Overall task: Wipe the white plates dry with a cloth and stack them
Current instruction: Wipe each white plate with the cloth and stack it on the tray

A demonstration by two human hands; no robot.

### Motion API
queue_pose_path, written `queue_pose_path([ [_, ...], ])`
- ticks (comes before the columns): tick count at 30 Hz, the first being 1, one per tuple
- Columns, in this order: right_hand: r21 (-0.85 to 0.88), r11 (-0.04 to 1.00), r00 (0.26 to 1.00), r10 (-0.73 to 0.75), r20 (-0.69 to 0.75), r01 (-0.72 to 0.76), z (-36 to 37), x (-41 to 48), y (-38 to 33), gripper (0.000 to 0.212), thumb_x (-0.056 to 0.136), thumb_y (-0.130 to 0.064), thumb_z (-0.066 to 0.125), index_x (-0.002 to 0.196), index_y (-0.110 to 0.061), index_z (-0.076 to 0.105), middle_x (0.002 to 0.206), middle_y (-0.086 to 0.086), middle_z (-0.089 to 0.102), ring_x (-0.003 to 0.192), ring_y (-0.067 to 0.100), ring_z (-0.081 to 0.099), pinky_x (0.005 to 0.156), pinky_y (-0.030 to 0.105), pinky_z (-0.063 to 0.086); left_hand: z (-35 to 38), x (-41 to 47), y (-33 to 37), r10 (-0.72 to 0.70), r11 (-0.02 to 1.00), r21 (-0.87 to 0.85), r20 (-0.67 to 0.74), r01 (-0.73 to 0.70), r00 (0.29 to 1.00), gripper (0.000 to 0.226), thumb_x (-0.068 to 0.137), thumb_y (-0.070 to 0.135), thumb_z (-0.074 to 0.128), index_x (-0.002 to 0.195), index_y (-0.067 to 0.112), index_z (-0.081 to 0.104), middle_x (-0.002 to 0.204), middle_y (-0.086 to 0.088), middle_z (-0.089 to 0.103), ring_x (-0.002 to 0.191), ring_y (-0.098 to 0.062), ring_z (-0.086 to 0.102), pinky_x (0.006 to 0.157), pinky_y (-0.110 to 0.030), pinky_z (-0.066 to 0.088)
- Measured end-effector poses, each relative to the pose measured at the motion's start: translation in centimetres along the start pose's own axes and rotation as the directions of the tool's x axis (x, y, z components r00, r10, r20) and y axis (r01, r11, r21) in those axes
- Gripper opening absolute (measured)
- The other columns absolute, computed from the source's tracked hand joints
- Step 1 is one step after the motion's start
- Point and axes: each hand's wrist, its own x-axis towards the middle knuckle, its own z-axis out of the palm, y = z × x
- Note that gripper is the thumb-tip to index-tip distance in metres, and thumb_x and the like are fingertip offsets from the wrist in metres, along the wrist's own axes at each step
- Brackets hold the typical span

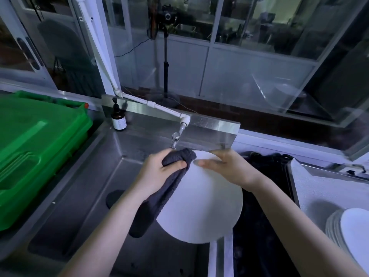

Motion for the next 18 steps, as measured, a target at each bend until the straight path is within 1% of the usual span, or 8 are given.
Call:
queue_pose_path([
  [2,0.139,0.99,0.998,0.017,-0.062,-0.009,0.0,-0.5,0.0,0.038,0.082,-0.046,0.074,0.094,-0.01,0.076,0.096,0.014,0.076,0.086,0.026,0.073,0.078,0.039,0.058,-0.3,-0.1,-0.4,-0.033,0.998,-0.055,-0.016,0.032,0.999,0.025,0.086,0.017,0.073,0.073,0.034,0.059,0.064,0.027,0.064,0.065,0.013,0.057,0.062,-0.002,0.039],
  [4,0.353,0.935,0.97,0.127,-0.205,-0.048,0.3,-0.8,0.1,0.031,0.077,-0.042,0.079,0.085,-0.012,0.078,0.077,0.006,0.075,0.066,0.017,0.067,0.062,0.03,0.053,-0.3,-0.4,-1.2,-0.169,0.971,-0.194,-0.138,0.141,0.976,0.006,0.089,0.023,0.069,0.087,0.027,0.066,0.078,0.021,0.071,0.079,0.008,0.064,0.066,-0.003,0.042],
  [7,0.619,0.785,0.81,0.362,-0.461,0.002,3.5,-0.6,0.7,0.015,0.084,-0.031,0.077,0.075,-0.02,0.078,0.063,-0.007,0.066,0.056,0.008,0.057,0.051,0.023,0.047,1.6,-1.1,-2.4,-0.513,0.813,-0.491,-0.352,0.313,0.783,0.013,0.09,0.035,0.067,0.096,0.023,0.067,0.084,0.016,0.072,0.093,-0.006,0.068,0.074,-0.014,0.048],
  [9,0.721,0.693,0.655,0.537,-0.532,0.018,6.6,-0.7,1.0,0.017,0.088,-0.033,0.073,0.071,-0.032,0.077,0.06,-0.014,0.066,0.058,0.004,0.058,0.052,0.021,0.048,2.8,-1.3,-2.8,-0.71,0.652,-0.64,-0.326,0.407,0.625,0.017,0.089,0.042,0.066,0.091,0.025,0.064,0.089,0.014,0.067,0.095,-0.018,0.065,0.084,-0.031,0.05],
  [11,0.754,0.656,0.621,0.592,-0.513,-0.003,8.2,-1.1,1.5,0.018,0.09,-0.035,0.069,0.073,-0.032,0.075,0.064,-0.016,0.068,0.066,0.009,0.06,0.06,0.025,0.049,3.0,-1.5,-3.5,-0.764,0.592,-0.665,-0.284,0.455,0.58,0.02,0.088,0.045,0.066,0.087,0.026,0.061,0.092,0.01,0.066,0.091,-0.019,0.065,0.083,-0.036,0.052],
  [14,0.65,0.759,0.784,0.432,-0.445,-0.05,6.0,-1.0,2.1,0.012,0.089,-0.032,0.073,0.083,-0.022,0.074,0.074,-0.008,0.07,0.075,0.016,0.061,0.067,0.031,0.048,1.8,-1.4,-3.6,-0.688,0.663,-0.627,-0.297,0.408,0.662,0.017,0.089,0.04,0.067,0.094,0.024,0.066,0.093,0.009,0.071,0.09,-0.01,0.068,0.07,-0.026,0.05],
  [16,0.508,0.86,0.896,0.265,-0.355,-0.053,2.7,-0.4,1.7,0.024,0.079,-0.037,0.078,0.089,-0.015,0.075,0.082,-0.001,0.073,0.077,0.017,0.064,0.067,0.031,0.049,0.8,-1.0,-3.4,-0.552,0.784,-0.51,-0.314,0.354,0.772,0.016,0.089,0.036,0.068,0.094,0.021,0.067,0.087,0.009,0.073,0.092,-0.012,0.069,0.073,-0.025,0.051],
  [18,0.35,0.932,0.975,0.157,-0.157,-0.094,0.1,0.5,0.6,0.03,0.073,-0.042,0.08,0.093,-0.019,0.078,0.09,-0.001,0.078,0.081,0.016,0.072,0.068,0.027,0.054,-0.1,-0.1,-2.6,-0.363,0.902,-0.332,-0.239,0.275,0.901,0.016,0.086,0.033,0.071,0.085,0.018,0.065,0.079,0.007,0.071,0.082,-0.009,0.067,0.072,-0.023,0.048],
])
